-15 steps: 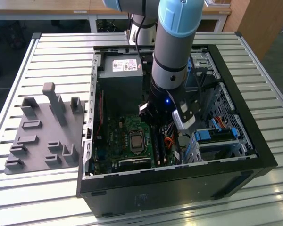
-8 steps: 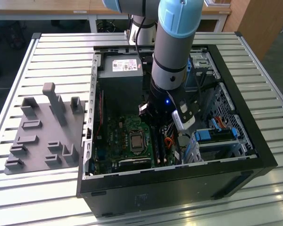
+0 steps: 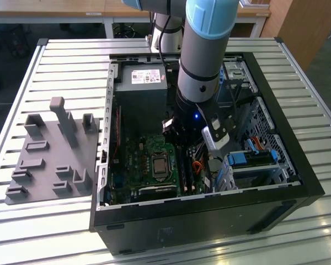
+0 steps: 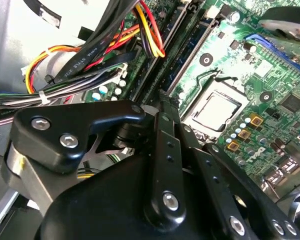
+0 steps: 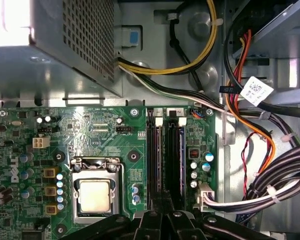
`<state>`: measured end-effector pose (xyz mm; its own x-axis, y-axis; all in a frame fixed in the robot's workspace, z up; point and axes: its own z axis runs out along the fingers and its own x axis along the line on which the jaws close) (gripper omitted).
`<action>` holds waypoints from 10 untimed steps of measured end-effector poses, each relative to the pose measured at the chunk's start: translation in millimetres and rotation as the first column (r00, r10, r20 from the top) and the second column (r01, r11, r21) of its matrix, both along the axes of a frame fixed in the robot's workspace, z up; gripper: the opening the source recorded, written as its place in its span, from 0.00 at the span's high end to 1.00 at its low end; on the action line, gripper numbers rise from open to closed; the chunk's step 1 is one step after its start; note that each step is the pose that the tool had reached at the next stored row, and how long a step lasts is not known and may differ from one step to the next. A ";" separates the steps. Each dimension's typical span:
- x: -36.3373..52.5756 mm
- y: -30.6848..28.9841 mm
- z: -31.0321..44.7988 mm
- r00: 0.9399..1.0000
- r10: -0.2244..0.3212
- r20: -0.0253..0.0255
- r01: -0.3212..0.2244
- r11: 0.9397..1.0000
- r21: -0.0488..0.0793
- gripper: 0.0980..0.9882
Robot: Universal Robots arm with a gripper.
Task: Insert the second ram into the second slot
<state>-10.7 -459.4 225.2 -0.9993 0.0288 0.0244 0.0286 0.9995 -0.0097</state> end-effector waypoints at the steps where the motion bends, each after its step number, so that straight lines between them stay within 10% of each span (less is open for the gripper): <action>1: 0.0 0.0 1.1 1.000 0.000 0.000 0.000 1.000 0.000 0.99; 10: 0.0 0.0 10.7 1.000 0.000 0.000 0.000 1.000 0.000 0.99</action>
